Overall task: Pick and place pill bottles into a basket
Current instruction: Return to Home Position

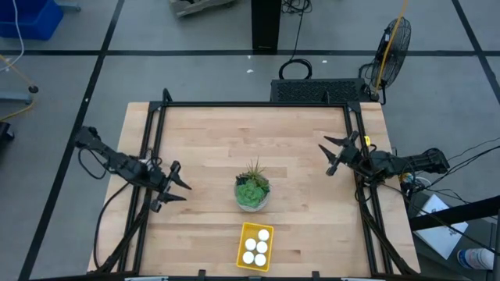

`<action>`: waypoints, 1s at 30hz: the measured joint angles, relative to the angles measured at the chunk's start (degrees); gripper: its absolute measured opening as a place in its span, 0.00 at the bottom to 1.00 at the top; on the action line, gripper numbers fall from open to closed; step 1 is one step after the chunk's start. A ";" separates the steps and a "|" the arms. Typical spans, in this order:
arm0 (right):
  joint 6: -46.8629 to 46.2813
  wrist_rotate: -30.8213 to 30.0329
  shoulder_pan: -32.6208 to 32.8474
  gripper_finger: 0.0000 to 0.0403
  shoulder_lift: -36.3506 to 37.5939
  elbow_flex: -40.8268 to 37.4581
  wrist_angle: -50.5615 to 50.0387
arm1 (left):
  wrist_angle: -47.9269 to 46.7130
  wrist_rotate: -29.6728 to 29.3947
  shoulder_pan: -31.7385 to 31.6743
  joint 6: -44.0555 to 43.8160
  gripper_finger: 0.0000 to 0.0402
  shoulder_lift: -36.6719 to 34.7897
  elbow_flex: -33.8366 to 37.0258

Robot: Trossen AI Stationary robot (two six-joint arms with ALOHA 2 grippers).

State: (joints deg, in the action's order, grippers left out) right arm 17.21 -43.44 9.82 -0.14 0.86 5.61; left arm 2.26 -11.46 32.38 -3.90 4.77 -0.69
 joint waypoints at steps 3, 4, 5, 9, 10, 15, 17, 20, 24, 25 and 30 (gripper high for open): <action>0.01 0.00 0.00 0.40 0.00 -0.01 -0.02 | -0.04 -0.01 0.00 -1.80 0.46 2.41 0.00; 0.00 0.00 0.00 0.40 0.00 -0.02 -0.02 | -0.02 -0.03 0.00 -2.50 0.46 3.23 0.00; 0.02 0.00 0.00 0.40 0.00 -0.02 -0.01 | -0.02 -0.14 0.00 -2.81 0.46 3.96 0.00; 0.00 0.00 0.00 0.40 0.00 -0.02 0.08 | 0.41 -0.53 0.00 -5.10 0.46 6.26 0.03; 0.00 0.00 0.00 0.40 -0.01 -0.02 0.09 | 0.88 -0.57 0.00 -5.34 0.46 6.68 0.07; 0.00 0.00 0.02 0.40 -0.02 -0.02 0.13 | 2.60 -1.38 0.00 -5.33 0.46 7.22 0.13; 0.00 0.00 0.02 0.40 -0.02 -0.02 0.13 | 2.57 -1.69 0.00 -5.31 0.46 7.24 0.13; 0.00 0.02 0.02 0.40 -0.02 -0.02 0.13 | 2.60 -1.66 0.00 -5.31 0.46 7.24 0.13; 0.01 0.00 0.02 0.40 -0.02 -0.02 0.15 | 2.69 -1.67 0.00 -5.31 0.46 7.24 0.13; 0.02 0.00 0.02 0.40 -0.02 -0.04 0.15 | 2.72 -1.65 0.00 -5.31 0.46 7.24 0.13; 0.01 0.01 0.02 0.40 -0.02 -0.04 0.13 | 2.82 -1.65 0.00 -5.31 0.46 7.24 0.13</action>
